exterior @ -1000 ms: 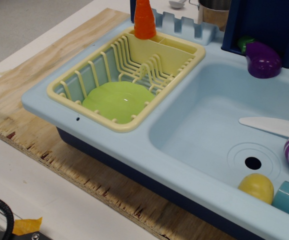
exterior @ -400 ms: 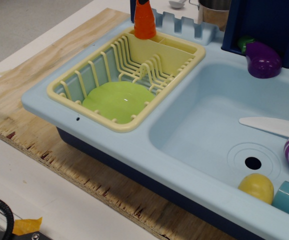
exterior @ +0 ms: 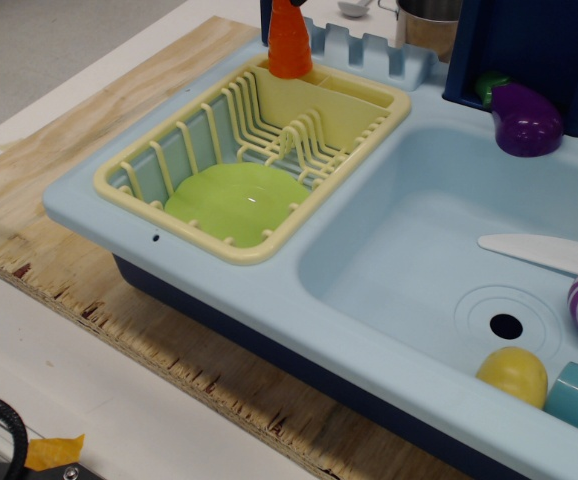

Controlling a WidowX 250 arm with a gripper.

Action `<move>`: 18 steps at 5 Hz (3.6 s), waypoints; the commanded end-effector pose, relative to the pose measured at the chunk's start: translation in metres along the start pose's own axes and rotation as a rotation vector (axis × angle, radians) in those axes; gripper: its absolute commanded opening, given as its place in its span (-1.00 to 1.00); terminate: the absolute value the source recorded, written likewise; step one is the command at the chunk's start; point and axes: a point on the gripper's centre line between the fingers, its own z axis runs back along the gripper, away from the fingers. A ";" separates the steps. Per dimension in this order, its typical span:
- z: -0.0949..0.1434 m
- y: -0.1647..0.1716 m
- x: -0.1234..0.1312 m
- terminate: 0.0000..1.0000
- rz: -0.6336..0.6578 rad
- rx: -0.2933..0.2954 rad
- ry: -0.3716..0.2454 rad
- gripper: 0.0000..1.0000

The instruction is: Put carrot on plate

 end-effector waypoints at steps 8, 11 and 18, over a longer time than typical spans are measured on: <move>-0.020 0.000 -0.005 -1.00 0.080 -0.024 0.058 -1.00; 0.011 -0.012 -0.050 -1.00 0.232 0.048 0.097 -1.00; -0.022 -0.026 -0.108 1.00 0.340 -0.035 0.127 1.00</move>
